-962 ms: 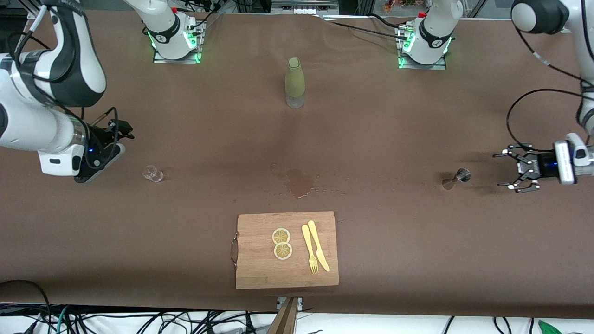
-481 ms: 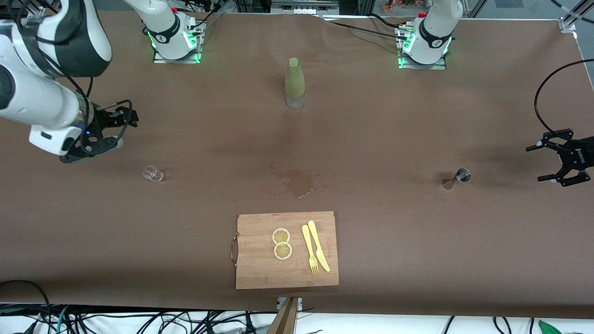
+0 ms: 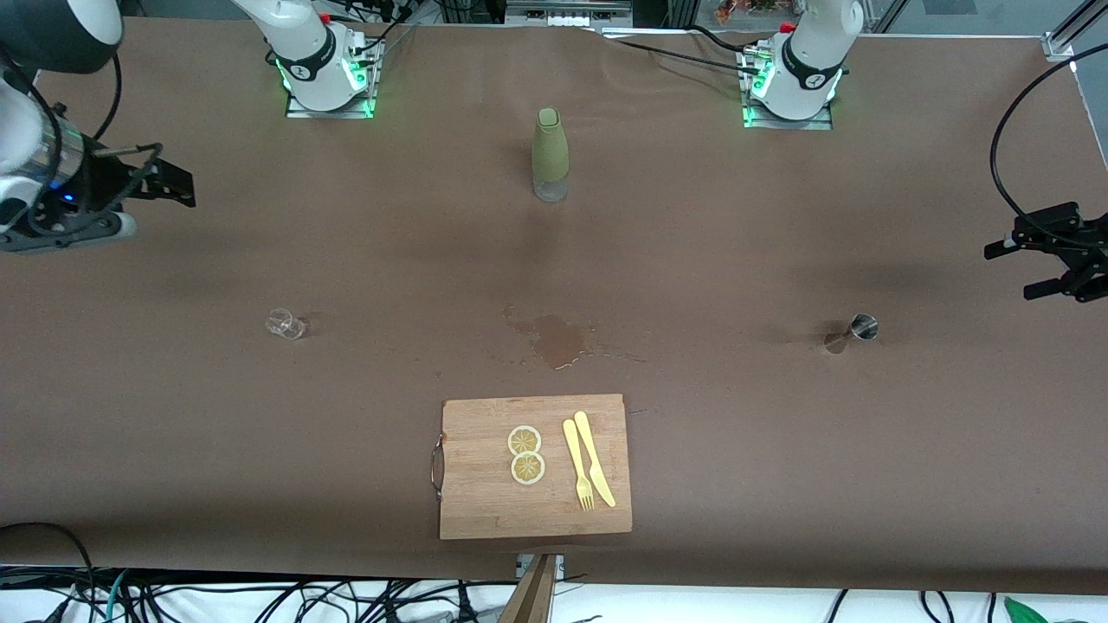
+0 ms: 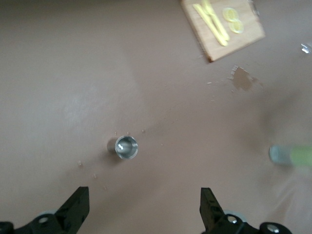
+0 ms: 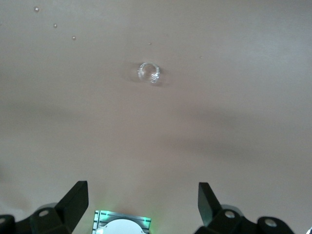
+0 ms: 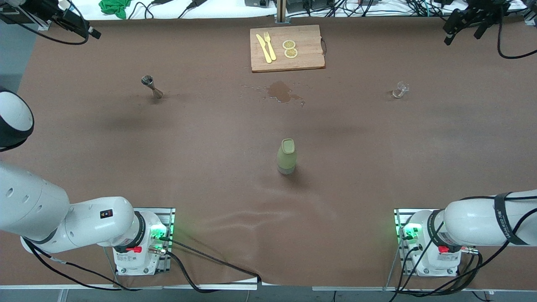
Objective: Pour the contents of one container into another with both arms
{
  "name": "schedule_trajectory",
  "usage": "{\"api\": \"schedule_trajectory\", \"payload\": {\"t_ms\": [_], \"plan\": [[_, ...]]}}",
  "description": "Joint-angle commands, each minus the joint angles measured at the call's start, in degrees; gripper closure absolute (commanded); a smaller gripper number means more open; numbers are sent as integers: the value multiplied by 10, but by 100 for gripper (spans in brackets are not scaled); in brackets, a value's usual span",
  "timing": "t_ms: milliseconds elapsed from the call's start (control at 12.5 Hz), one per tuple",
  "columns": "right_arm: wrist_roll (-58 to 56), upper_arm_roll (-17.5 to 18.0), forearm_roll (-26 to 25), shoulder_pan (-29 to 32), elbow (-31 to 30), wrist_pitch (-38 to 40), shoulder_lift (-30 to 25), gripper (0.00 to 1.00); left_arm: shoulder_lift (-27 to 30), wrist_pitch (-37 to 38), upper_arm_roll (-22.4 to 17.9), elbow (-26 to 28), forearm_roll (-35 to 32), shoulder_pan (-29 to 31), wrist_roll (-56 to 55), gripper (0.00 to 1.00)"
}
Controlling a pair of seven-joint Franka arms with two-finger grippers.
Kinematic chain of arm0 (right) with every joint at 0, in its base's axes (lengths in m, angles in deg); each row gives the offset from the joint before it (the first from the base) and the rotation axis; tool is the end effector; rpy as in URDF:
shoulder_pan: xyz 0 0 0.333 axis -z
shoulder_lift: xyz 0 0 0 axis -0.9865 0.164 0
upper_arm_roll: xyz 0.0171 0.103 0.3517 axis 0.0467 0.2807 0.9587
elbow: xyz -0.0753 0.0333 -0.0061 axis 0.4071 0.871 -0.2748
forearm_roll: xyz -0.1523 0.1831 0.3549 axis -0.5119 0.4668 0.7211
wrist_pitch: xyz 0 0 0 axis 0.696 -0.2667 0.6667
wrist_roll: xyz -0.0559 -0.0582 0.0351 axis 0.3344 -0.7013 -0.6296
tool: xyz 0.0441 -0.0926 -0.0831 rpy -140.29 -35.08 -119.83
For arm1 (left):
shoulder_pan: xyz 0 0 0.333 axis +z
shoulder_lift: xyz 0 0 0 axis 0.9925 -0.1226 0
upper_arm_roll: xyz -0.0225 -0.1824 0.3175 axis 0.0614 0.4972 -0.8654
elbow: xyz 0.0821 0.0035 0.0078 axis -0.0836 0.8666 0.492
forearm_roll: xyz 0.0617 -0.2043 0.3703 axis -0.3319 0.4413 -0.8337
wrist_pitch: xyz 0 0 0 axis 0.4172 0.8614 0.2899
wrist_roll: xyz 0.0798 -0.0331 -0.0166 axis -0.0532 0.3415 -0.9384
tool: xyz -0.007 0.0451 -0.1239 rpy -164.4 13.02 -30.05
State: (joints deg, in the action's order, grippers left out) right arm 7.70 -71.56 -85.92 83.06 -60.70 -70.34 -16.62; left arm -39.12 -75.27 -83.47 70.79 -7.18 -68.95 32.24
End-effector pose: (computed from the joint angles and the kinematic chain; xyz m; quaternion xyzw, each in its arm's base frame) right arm 0.5736 0.0012 0.5815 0.9921 0.0888 -0.0853 0.0247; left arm 0.6188 0.1477 0.5352 0.9641 -0.1535 0.0277 0.2151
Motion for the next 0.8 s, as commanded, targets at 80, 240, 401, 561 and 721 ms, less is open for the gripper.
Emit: {"api": "schedule_trajectory", "payload": {"t_ms": [80,240,401,561,721], "plan": [[57,-23,-4,8,-5,35,-50,0,66,-16,75,26,-88,0,-263,0],[118,-38,2,5,16,52,-52,0,100,-13,132,29,-169,-3,-380,0],[124,-41,2,-6,20,36,-43,0,126,16,154,34,-197,-5,-420,0],[125,-44,3,-18,21,-3,-33,0,150,52,154,31,-219,-20,-440,0],[124,-83,18,-44,22,-30,-27,0,164,68,154,32,-243,-22,-446,0]]}}
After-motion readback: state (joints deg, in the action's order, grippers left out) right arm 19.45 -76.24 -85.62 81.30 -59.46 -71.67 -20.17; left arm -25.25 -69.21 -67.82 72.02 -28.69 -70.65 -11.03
